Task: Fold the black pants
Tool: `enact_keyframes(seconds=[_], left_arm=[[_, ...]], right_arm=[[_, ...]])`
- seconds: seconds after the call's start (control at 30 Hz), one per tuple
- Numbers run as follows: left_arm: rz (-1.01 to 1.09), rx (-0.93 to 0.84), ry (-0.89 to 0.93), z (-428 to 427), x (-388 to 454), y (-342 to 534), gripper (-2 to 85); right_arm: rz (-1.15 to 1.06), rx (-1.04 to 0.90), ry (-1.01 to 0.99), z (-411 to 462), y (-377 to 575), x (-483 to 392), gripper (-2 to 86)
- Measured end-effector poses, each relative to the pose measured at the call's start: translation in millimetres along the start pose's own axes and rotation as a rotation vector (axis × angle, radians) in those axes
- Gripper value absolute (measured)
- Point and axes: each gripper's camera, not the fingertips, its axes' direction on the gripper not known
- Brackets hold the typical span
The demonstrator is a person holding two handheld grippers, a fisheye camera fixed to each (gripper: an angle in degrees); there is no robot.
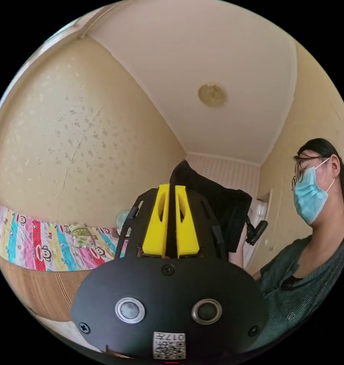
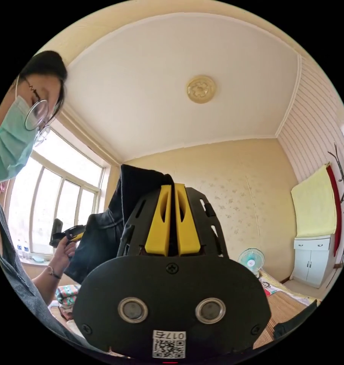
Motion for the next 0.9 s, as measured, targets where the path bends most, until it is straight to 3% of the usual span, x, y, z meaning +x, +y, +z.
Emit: enact_keyframes(seconds=[0.1, 0.27, 0.4, 0.47, 0.6, 0.67, 0.7, 0.77, 0.83, 0.9], left_arm=[[-0.011, 0.151, -0.09, -23.5, 23.0, 0.0, 1.5], [0.055, 0.384, -0.069, -46.1, 49.7, -24.4, 2.7], [0.12, 0.479, -0.11, -43.8, 51.4, -39.6, 3.0], [0.129, 0.454, -0.167, -25.7, 39.2, -52.0, 3.0], [-0.07, 0.268, -0.132, 61.1, -77.2, -122.7, 1.3], [-0.143, 0.222, -0.184, 110.4, -150.5, -160.5, 0.1], [-0.197, 0.153, -0.295, 141.5, -204.7, -181.9, -0.4], [-0.313, -0.003, -0.571, 174.4, -282.9, -194.2, -0.6], [-0.362, -0.262, -0.768, 192.9, -364.1, -161.9, -0.4], [-0.34, -0.447, -0.835, 190.7, -405.1, -109.0, -0.1]], right_arm=[[-0.104, 0.098, 0.011, -14.3, -27.8, -20.6, 1.4], [-0.342, 0.257, 0.115, -48.4, -85.8, -40.0, 1.9], [-0.385, 0.268, 0.174, -53.0, -102.2, -17.2, 1.9], [-0.36, 0.177, 0.218, -22.0, -108.3, 22.5, 1.8], [-0.207, -0.013, 0.176, 102.5, -106.3, 140.3, 1.9], [-0.076, -0.199, 0.182, 242.8, -80.6, 241.3, 2.0], [-0.032, -0.258, 0.194, 283.3, -67.6, 269.4, 2.0], [0.213, -0.612, 0.237, 415.3, 3.8, 370.2, 1.8], [0.208, -0.853, 0.262, 458.1, 68.6, 405.4, 1.7], [0.127, -0.994, 0.241, 456.2, 136.1, 419.8, 1.9]])
